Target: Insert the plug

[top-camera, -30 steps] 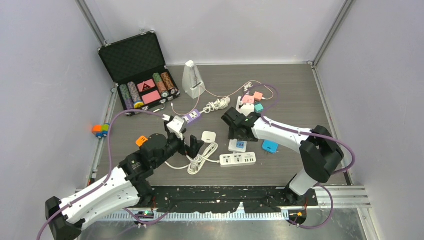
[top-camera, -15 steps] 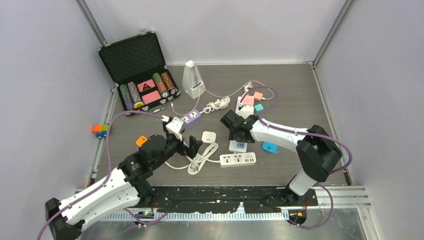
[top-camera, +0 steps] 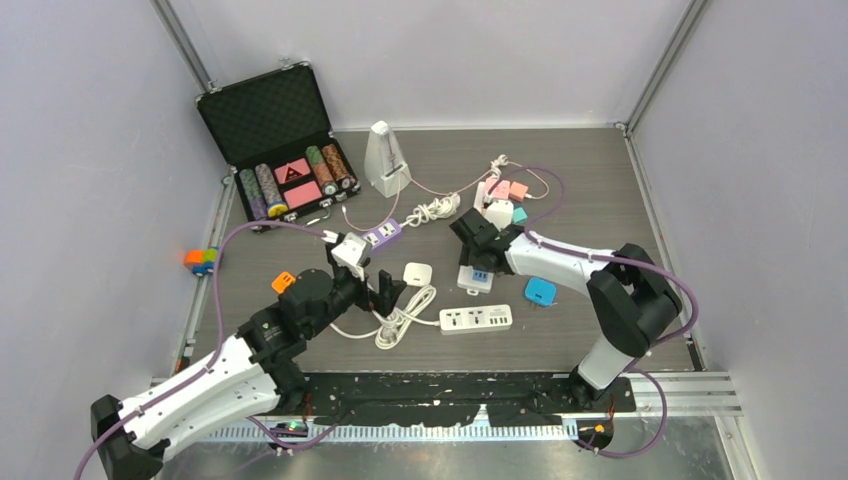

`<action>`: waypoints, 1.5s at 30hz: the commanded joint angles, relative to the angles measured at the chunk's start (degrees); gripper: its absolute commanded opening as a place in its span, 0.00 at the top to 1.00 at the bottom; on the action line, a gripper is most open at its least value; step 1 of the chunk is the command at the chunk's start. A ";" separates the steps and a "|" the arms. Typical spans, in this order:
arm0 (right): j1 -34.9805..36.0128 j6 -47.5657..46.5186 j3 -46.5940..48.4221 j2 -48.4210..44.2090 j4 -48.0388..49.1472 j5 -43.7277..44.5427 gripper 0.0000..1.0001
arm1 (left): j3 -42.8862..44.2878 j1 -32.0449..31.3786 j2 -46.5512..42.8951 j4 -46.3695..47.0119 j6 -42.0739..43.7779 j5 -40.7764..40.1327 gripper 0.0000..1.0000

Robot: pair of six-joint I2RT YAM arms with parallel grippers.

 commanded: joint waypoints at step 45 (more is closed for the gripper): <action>-13.50 -13.12 1.43 -21.59 -5.87 -10.82 0.01 | -2.41 0.84 -2.56 -0.27 0.58 -1.10 0.01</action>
